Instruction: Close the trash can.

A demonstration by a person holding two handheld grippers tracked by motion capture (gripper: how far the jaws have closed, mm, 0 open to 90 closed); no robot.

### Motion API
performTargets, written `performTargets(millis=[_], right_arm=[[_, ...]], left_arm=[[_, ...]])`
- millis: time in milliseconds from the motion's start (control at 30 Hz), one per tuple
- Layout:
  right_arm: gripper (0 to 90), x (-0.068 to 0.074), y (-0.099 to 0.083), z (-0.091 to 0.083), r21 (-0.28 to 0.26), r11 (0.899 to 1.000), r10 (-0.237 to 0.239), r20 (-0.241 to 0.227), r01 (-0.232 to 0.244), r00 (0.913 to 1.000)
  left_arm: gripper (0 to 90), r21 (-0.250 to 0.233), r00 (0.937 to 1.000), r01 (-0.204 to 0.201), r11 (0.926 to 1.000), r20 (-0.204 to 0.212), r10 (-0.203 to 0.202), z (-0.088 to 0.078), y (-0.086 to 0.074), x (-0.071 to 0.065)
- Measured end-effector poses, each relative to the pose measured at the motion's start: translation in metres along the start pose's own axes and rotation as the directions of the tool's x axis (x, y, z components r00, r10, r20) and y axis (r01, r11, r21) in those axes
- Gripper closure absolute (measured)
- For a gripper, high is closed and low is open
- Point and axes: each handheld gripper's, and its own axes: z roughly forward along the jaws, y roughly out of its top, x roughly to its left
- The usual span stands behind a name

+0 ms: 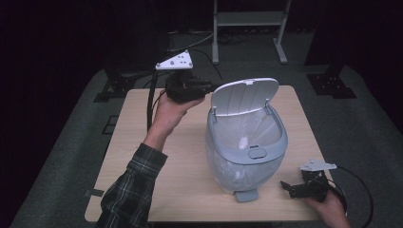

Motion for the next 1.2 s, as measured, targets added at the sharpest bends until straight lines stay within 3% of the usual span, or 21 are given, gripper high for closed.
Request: performTargets(millis=[733, 1200], right_arm=[[0.0, 0.000, 0.000, 0.000, 0.000, 1.000, -0.002, 0.000, 0.002, 1.0000], [0.0, 0.000, 0.000, 0.000, 0.001, 1.000, 0.001, 0.001, -0.001, 1.0000]], left_arm=[[89.8, 0.062, 0.9909, -0.033, 0.9975, 0.133, 0.024, 0.018, 0.001, -0.046], [89.7, 0.119, 0.9841, -0.048, 0.9917, 0.176, 0.026, 0.034, -0.006, -0.064]])
